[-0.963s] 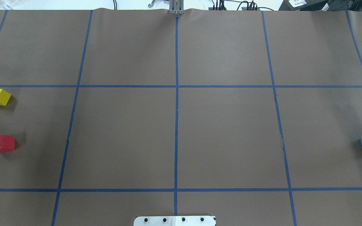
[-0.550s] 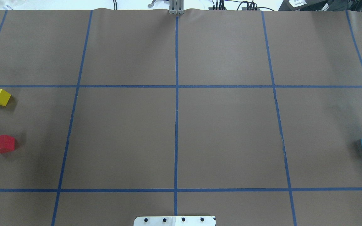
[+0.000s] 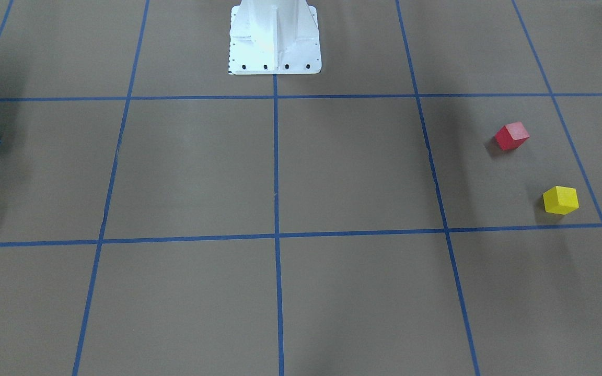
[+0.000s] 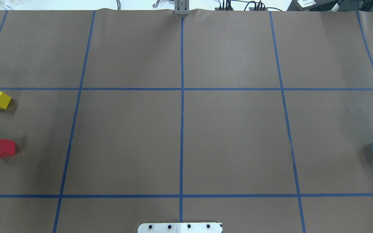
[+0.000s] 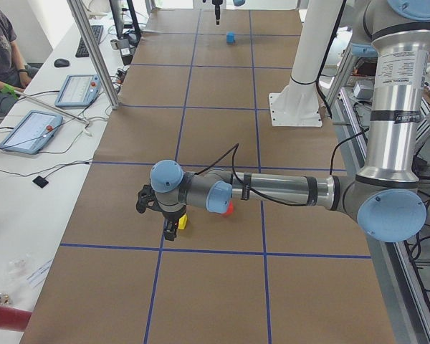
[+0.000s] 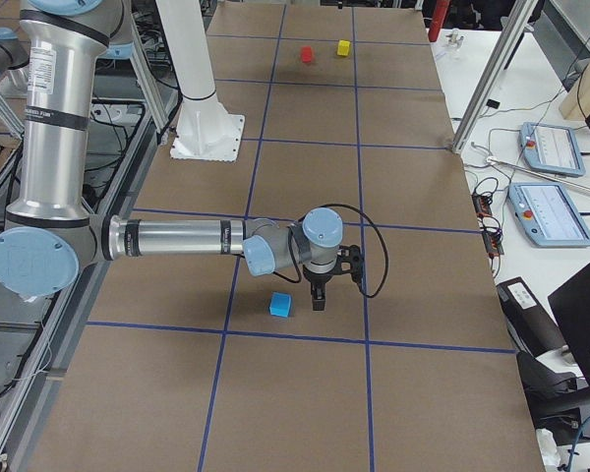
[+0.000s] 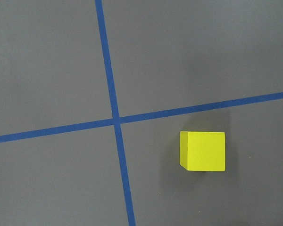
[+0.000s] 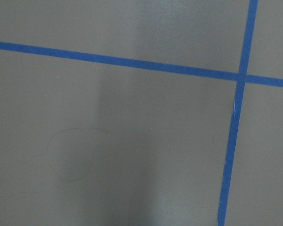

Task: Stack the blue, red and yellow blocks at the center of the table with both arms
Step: 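Lower the right gripper onto the blue cube and close on it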

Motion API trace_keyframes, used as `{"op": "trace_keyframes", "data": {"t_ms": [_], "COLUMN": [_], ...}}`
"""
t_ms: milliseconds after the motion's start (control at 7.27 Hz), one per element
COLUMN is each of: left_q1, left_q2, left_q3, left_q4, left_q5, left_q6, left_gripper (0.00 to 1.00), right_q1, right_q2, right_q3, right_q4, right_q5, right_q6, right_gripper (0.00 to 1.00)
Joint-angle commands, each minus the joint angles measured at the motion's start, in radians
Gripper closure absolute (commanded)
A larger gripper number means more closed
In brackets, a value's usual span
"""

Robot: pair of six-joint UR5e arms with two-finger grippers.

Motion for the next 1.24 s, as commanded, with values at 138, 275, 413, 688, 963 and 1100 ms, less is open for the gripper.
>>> {"op": "trace_keyframes", "data": {"t_ms": [138,275,413,688,963,1100], "left_q1": [0.001,0.001,0.001,0.001,0.001,0.001], "left_q2": [0.000,0.000,0.000,0.000,0.000,0.000], "left_q3": [-0.001,-0.002,0.000,-0.001,-0.002,-0.002], "left_q4": [-0.004,-0.004,-0.005,-0.005,-0.005,-0.011], "left_q5": [-0.002,-0.002,-0.002,-0.002,-0.002,-0.002], "left_q6": [0.000,0.000,0.001,0.001,0.001,0.000], "left_gripper": [0.00,0.00,0.00,0.00,0.00,0.00], "right_q1": [-0.055,-0.078,-0.095,-0.124,-0.162,-0.178], "right_q2": [-0.074,-0.102,-0.114,-0.115,-0.115,-0.115], "right_q3": [0.002,-0.026,-0.037,-0.043,-0.046,-0.046], "right_q4": [0.107,0.227,0.251,0.253,0.253,0.253], "right_q5": [-0.011,-0.024,-0.024,-0.026,-0.047,-0.047], "right_q6": [0.218,0.258,0.275,0.289,0.298,0.321], "right_gripper": [0.01,0.01,0.01,0.01,0.01,0.02]}}
